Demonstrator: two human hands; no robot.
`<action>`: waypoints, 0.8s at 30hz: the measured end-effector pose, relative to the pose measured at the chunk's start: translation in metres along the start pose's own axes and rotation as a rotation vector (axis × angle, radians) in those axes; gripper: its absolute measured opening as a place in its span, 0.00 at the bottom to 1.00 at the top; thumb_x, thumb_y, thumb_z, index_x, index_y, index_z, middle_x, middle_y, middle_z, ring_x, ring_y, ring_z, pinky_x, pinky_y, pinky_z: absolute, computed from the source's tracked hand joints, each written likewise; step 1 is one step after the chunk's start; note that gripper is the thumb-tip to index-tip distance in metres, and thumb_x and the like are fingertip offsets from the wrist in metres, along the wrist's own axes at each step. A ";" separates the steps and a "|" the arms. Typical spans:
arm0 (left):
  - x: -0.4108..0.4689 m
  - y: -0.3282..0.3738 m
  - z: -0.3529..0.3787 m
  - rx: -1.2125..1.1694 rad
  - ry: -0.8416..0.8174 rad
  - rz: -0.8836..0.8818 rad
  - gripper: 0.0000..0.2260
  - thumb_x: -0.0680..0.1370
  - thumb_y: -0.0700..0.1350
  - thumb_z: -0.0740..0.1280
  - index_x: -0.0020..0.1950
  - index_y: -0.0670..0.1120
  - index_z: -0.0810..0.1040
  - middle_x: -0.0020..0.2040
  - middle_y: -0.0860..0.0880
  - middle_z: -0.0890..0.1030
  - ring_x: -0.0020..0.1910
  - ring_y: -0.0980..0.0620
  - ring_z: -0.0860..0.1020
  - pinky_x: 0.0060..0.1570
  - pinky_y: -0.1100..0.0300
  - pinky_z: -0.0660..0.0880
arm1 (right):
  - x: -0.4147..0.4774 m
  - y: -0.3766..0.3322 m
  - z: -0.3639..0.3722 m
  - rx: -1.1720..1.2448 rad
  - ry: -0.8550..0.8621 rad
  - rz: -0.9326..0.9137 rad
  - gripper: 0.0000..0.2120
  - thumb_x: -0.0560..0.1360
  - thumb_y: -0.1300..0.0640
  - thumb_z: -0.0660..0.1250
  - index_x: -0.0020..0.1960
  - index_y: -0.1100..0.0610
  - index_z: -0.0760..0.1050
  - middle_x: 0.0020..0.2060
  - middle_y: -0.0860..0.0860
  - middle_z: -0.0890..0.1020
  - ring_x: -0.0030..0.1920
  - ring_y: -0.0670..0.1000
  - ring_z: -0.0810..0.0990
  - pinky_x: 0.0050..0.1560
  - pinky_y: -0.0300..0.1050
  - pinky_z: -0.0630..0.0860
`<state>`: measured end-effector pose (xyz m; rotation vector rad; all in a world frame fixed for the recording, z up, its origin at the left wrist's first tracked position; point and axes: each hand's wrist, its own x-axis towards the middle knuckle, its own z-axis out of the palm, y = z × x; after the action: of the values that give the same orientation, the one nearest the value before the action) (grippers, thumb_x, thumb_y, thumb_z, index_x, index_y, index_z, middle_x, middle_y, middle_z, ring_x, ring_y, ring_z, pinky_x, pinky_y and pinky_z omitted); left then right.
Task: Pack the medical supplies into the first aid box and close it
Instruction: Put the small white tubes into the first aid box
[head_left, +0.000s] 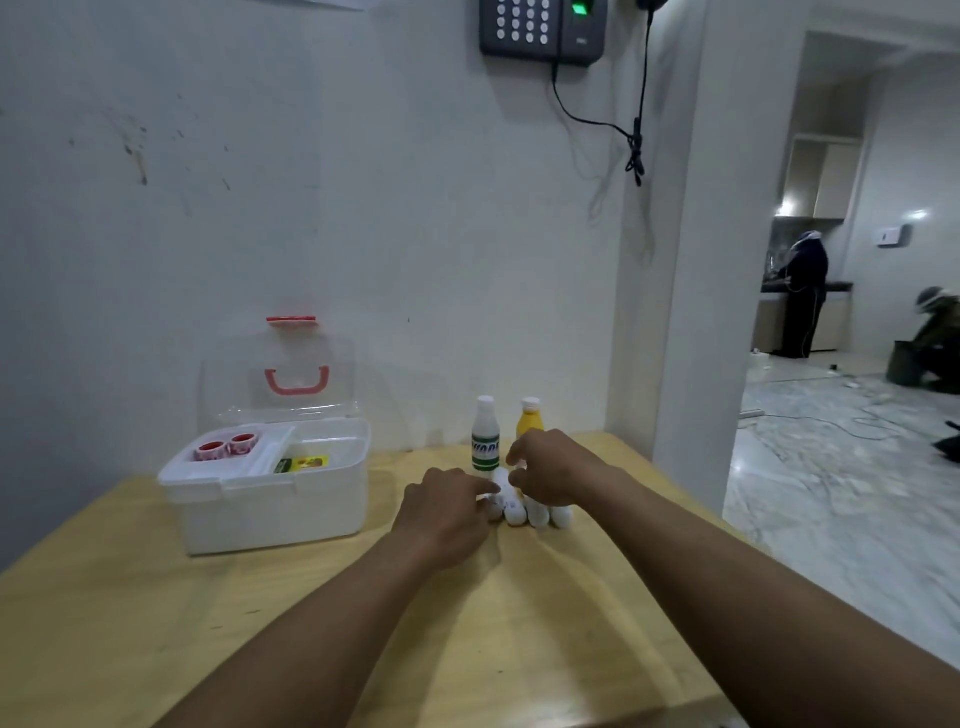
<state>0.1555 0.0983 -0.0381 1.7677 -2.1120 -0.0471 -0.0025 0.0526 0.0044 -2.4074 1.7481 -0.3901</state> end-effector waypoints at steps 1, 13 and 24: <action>0.000 -0.001 0.001 0.004 0.003 -0.003 0.16 0.78 0.54 0.59 0.64 0.61 0.77 0.62 0.52 0.79 0.62 0.45 0.73 0.56 0.48 0.71 | 0.002 0.001 0.003 -0.013 -0.009 0.005 0.15 0.77 0.57 0.63 0.63 0.57 0.78 0.56 0.56 0.81 0.54 0.56 0.80 0.57 0.52 0.78; 0.012 0.001 0.001 -0.003 0.146 -0.163 0.15 0.73 0.61 0.63 0.47 0.52 0.81 0.47 0.53 0.83 0.51 0.48 0.78 0.52 0.51 0.72 | 0.025 0.001 0.026 -0.134 -0.002 0.069 0.12 0.76 0.49 0.63 0.57 0.50 0.78 0.53 0.56 0.73 0.50 0.58 0.73 0.47 0.49 0.72; 0.016 -0.005 0.003 -0.105 0.177 -0.372 0.11 0.72 0.57 0.68 0.44 0.49 0.80 0.43 0.50 0.82 0.44 0.47 0.79 0.47 0.53 0.76 | 0.021 -0.015 0.023 -0.202 -0.035 0.009 0.14 0.76 0.45 0.66 0.53 0.55 0.75 0.46 0.53 0.77 0.48 0.55 0.73 0.47 0.49 0.67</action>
<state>0.1574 0.0808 -0.0381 1.9957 -1.6100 -0.0959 0.0239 0.0367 -0.0109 -2.5216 1.8645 -0.1766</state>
